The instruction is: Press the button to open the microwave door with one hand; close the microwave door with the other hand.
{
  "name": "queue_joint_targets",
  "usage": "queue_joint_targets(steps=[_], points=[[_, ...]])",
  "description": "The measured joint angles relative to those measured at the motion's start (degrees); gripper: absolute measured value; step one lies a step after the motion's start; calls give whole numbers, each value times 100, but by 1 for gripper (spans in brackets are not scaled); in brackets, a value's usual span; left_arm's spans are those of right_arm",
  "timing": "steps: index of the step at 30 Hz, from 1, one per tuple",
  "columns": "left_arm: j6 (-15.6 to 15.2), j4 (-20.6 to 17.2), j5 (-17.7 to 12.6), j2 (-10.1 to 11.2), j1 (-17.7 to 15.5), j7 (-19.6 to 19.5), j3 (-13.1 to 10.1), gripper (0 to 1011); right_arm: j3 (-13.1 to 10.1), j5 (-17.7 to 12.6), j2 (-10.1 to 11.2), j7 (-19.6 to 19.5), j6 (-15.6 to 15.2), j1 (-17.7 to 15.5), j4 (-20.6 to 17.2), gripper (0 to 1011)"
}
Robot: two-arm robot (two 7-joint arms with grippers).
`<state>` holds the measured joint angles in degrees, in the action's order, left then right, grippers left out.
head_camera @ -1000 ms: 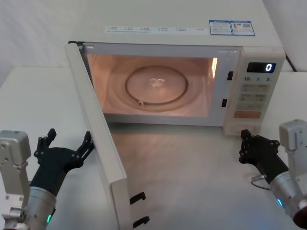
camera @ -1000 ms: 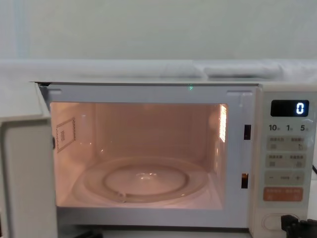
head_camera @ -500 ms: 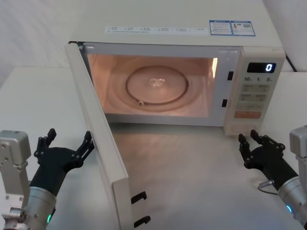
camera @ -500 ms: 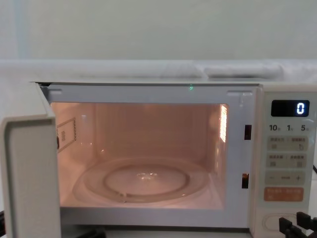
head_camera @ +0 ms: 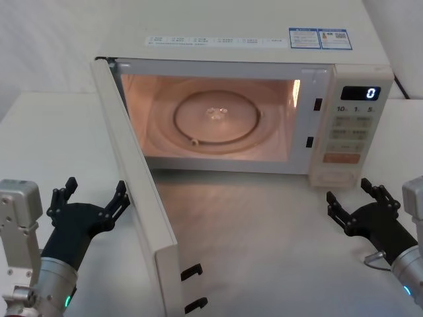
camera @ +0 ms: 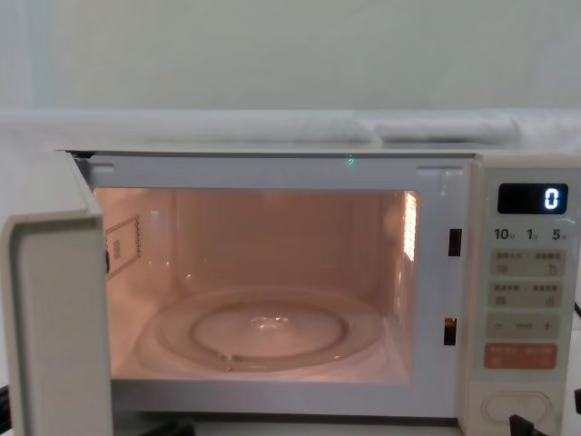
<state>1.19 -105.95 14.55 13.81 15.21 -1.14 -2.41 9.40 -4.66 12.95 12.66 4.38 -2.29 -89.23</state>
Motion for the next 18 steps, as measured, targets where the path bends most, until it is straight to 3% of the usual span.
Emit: queue_joint_targets(steps=[8,18], points=[[0,0,0,0,0,0,0,1001,7,8,48,17,-17,-47,-34,996],[0,0,0,0,0,0,0,1001,4,10,45,17,-18,-39,-34,1000]])
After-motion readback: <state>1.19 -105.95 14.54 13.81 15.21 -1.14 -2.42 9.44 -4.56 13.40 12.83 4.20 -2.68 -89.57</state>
